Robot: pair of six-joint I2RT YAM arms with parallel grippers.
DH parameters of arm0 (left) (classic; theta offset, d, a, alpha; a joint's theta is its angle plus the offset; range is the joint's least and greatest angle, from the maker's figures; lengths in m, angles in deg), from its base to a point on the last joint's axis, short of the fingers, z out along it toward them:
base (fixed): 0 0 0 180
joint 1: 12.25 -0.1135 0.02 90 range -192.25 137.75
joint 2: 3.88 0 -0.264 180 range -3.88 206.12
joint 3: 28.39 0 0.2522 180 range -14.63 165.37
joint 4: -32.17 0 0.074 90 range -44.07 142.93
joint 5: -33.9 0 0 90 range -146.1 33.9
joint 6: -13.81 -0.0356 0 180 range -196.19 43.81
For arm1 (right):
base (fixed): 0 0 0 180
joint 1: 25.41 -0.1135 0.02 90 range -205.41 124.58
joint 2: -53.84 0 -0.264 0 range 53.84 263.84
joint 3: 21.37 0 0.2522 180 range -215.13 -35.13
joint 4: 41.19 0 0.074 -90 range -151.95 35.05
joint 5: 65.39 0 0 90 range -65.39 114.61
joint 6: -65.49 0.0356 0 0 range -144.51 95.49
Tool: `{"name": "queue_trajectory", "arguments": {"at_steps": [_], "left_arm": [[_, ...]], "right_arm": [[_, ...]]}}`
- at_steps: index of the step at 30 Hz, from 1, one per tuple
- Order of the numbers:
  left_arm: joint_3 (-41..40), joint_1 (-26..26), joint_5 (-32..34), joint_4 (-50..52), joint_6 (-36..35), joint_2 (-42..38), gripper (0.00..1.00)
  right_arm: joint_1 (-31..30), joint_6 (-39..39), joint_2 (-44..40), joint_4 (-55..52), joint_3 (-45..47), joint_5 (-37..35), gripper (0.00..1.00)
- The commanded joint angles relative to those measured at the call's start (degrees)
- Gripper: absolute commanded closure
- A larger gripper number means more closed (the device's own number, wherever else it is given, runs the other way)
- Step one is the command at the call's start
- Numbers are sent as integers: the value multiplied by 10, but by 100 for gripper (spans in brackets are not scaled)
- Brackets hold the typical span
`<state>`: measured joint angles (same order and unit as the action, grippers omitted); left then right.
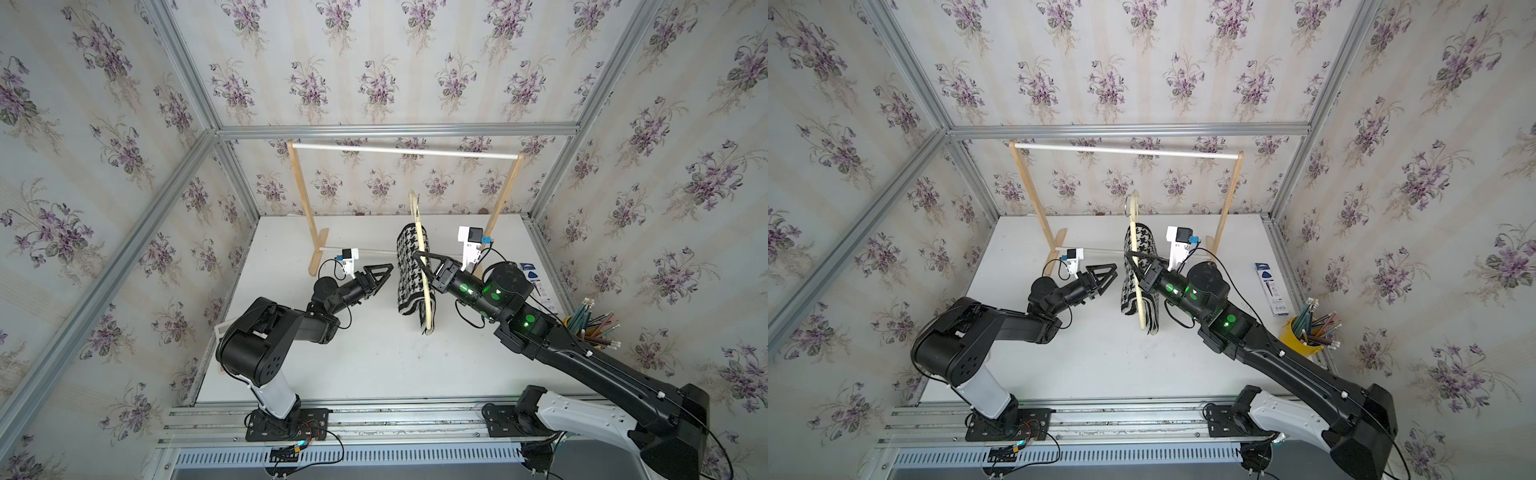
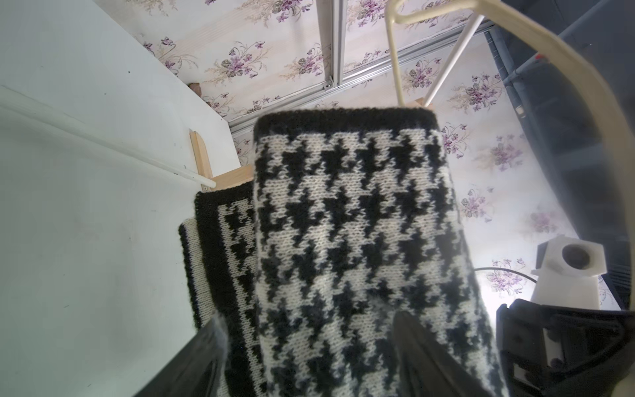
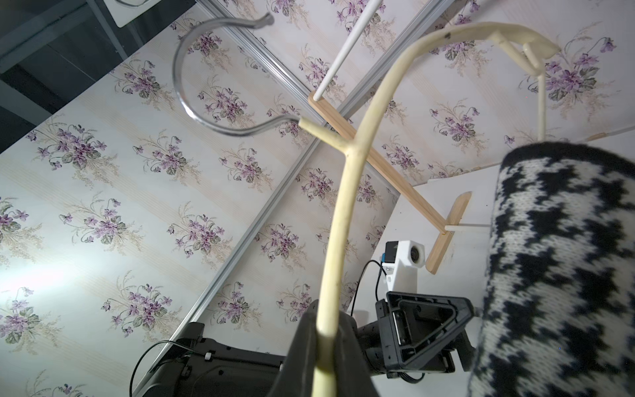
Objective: Hang the scarf on the hanger
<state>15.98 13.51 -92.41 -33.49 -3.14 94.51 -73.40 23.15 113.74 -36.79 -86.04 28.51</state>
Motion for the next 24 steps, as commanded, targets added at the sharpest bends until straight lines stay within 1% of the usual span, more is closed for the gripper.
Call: {"name": "queue_trajectory", "arguments": {"at_steps": [1, 5, 13, 19, 24], "left_arm": [[6, 3, -13, -20, -8, 12, 23], [17, 10, -15, -19, -11, 17, 23], [38, 30, -23, -19, -29, 1, 22], [46, 42, -27, -20, -27, 6, 22], [50, 51, -24, -20, -30, 17, 24]], "right_arm": [[0, -12, 2, 54, -9, 7, 100], [0, -9, 9, 60, -12, 16, 100], [0, -7, 14, 68, -11, 18, 100], [0, -7, 17, 75, -14, 24, 100], [0, -7, 15, 75, -14, 24, 100]]}}
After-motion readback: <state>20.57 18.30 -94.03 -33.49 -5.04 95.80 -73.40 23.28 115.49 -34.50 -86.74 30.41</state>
